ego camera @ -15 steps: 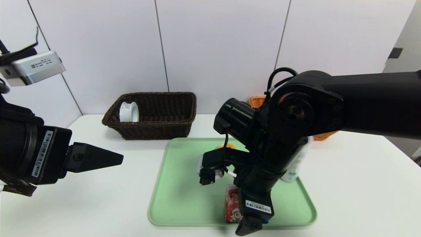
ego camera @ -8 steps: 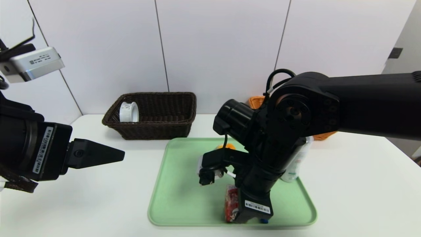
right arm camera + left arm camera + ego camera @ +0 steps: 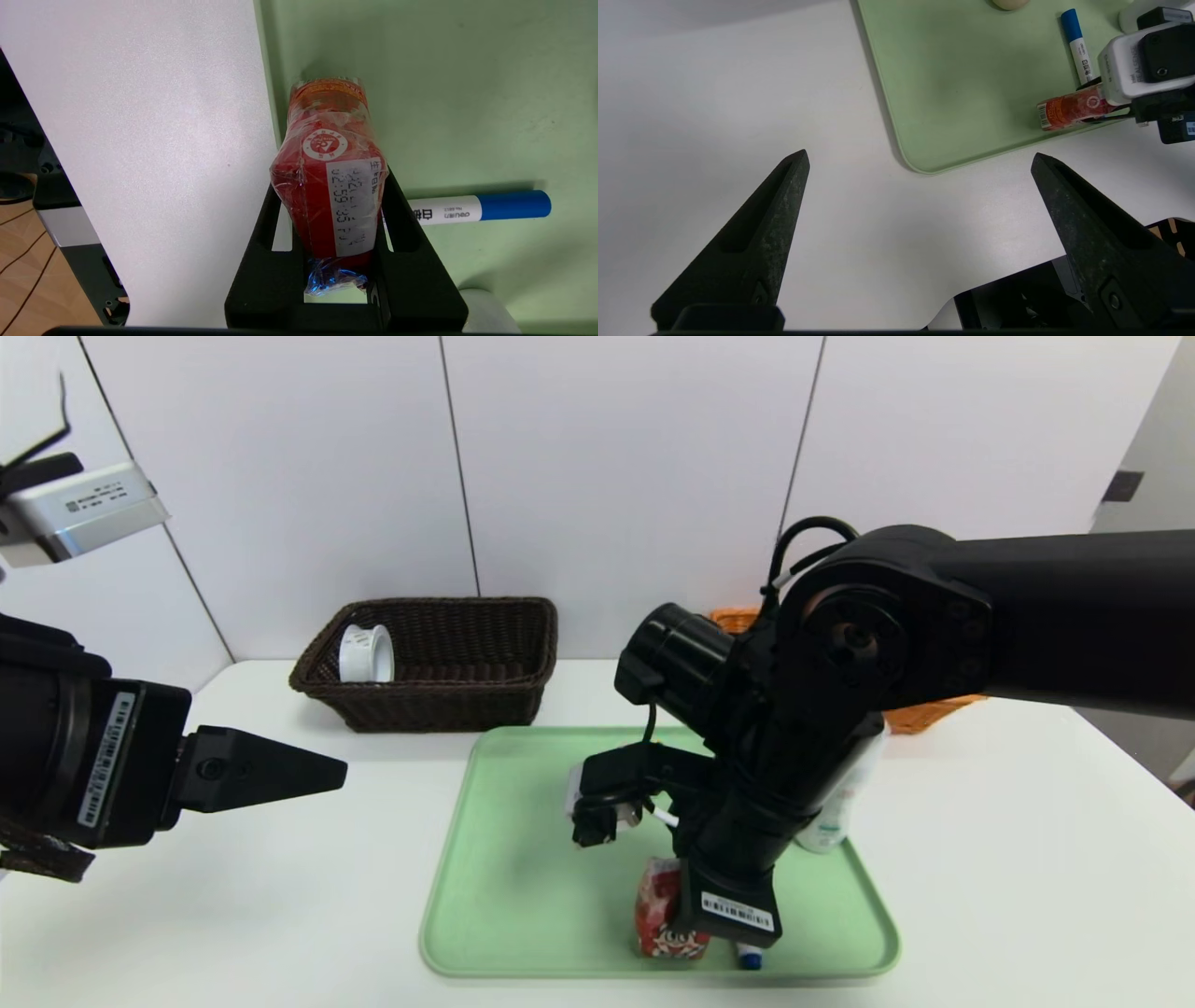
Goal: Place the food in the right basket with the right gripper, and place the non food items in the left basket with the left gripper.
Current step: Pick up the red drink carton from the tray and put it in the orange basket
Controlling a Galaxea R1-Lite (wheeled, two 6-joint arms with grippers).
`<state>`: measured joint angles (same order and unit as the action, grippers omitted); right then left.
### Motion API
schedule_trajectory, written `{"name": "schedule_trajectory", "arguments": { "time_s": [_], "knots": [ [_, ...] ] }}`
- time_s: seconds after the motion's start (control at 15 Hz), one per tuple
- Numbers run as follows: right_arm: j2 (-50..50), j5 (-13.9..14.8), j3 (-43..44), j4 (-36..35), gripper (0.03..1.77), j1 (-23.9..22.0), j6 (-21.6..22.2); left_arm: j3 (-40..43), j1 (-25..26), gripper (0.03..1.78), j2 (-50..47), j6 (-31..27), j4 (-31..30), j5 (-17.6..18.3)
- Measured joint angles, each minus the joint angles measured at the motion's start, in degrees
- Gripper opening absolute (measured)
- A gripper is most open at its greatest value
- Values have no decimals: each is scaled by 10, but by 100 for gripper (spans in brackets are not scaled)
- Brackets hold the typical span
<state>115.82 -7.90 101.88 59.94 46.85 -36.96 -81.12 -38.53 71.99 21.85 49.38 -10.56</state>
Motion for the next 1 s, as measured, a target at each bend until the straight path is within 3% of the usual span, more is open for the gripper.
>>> {"name": "schedule_trajectory", "arguments": {
  "time_s": [0.27, 0.47, 1.0],
  "knots": [
    [-41, -3, 43, 0, 37, -18, 10, 1, 1, 169, -4, 1, 0, 0],
    [-76, -3, 77, -21, 37, -50, 43, 1, 1, 169, -7, 1, 0, 0],
    [-136, 0, 83, -109, 37, -181, 123, 1, 0, 169, -8, 0, -1, 1]
  ]
}}
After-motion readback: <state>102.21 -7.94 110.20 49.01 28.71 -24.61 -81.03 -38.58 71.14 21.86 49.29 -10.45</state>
